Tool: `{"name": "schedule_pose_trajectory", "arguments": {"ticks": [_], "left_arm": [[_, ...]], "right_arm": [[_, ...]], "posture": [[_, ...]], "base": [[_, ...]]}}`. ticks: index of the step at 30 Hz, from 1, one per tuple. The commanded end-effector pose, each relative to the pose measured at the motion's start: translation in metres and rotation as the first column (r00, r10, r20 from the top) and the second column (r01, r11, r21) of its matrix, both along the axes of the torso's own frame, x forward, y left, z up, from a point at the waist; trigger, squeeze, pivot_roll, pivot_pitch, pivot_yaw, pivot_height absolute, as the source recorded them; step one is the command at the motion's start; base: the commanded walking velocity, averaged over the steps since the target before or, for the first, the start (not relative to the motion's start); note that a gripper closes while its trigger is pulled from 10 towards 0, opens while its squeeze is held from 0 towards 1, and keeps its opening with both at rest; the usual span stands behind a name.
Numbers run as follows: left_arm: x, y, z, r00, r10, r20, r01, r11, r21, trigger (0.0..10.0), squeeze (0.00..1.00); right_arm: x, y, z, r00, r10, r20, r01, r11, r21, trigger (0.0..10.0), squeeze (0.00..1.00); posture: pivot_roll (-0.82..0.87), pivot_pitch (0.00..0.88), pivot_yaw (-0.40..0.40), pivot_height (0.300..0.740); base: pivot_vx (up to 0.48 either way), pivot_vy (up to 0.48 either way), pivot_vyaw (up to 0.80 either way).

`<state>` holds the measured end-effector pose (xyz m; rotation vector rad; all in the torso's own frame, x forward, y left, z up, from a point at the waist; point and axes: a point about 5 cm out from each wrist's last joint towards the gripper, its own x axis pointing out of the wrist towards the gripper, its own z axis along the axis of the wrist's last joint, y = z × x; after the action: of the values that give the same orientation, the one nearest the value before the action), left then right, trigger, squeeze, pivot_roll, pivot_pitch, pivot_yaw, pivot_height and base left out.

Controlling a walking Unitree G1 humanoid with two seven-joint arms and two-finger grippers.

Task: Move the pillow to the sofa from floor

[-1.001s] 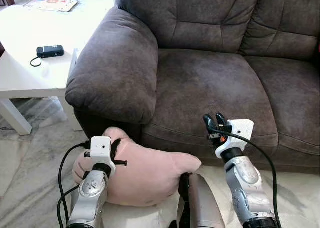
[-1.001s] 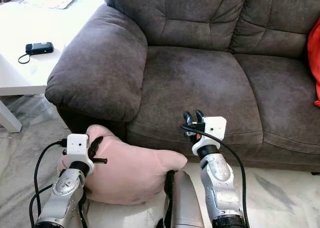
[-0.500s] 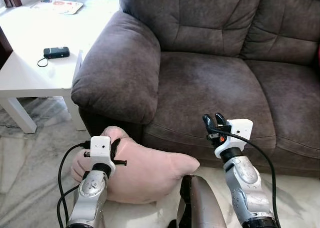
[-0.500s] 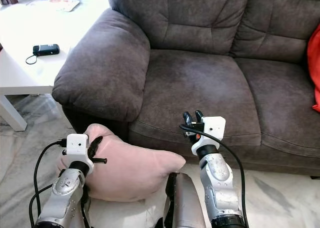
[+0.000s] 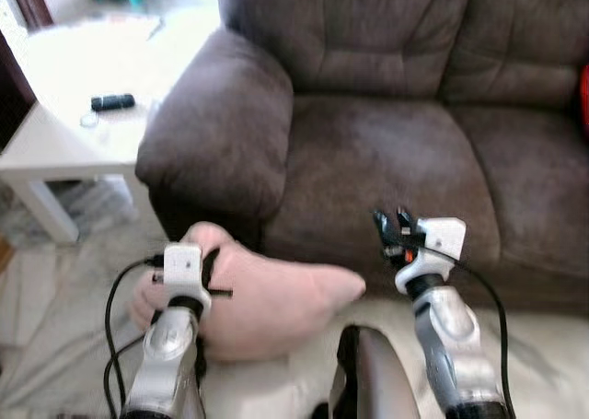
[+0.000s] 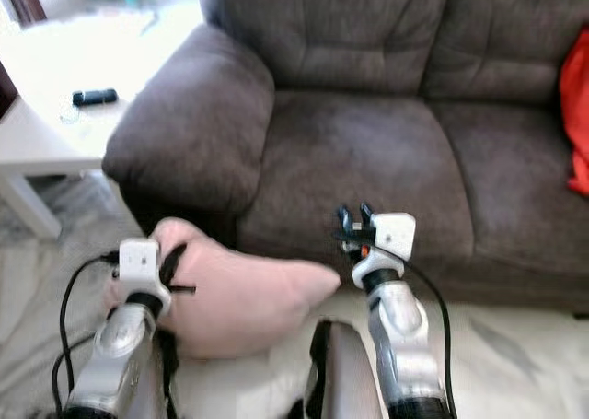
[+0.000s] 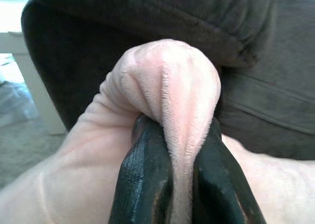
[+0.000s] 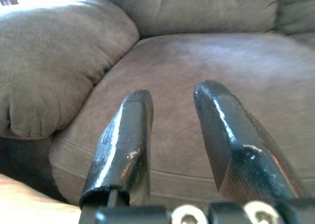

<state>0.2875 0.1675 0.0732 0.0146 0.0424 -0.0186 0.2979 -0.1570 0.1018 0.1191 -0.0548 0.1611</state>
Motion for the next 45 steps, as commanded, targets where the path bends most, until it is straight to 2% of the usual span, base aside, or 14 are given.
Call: {"name": "schedule_pose_trajectory", "arguments": {"ticks": [1,15,36,45], "left_arm": [[0.0087,0.0023,0.0336,0.988,0.007,0.152,-0.009,1.000,0.014,10.0,0.00],[0.0091,0.0010,0.0336,0.989,-0.002,0.150,-0.001,1.000,0.016,10.0,0.00],[0.0084,0.0030,0.0328,0.989,0.012,0.146,-0.015,1.000,0.016,10.0,0.00],[0.0080,0.0030,0.0321,0.990,0.007,0.144,-0.009,1.000,0.016,10.0,0.00]], "right_arm": [[0.0000,-0.0028,0.0012,1.000,-0.011,0.005,0.011,1.000,0.002,10.0,0.00],[0.0008,-0.0027,0.0013,1.000,-0.007,0.008,0.007,1.000,0.001,10.0,0.00],[0.0013,-0.0006,0.0018,1.000,0.000,0.011,0.000,1.000,0.002,10.0,0.00],[0.0016,-0.0013,0.0011,1.000,-0.007,0.011,0.007,1.000,-0.004,10.0,0.00]], "posture": [[0.07,0.000,-0.089,0.481],[0.06,0.000,-0.087,0.481],[0.07,0.000,-0.090,0.481],[0.07,0.000,-0.086,0.534]], "base": [[-0.311,0.000,0.00],[-0.301,0.000,0.00],[0.000,0.000,0.00],[0.000,0.000,0.00]]}}
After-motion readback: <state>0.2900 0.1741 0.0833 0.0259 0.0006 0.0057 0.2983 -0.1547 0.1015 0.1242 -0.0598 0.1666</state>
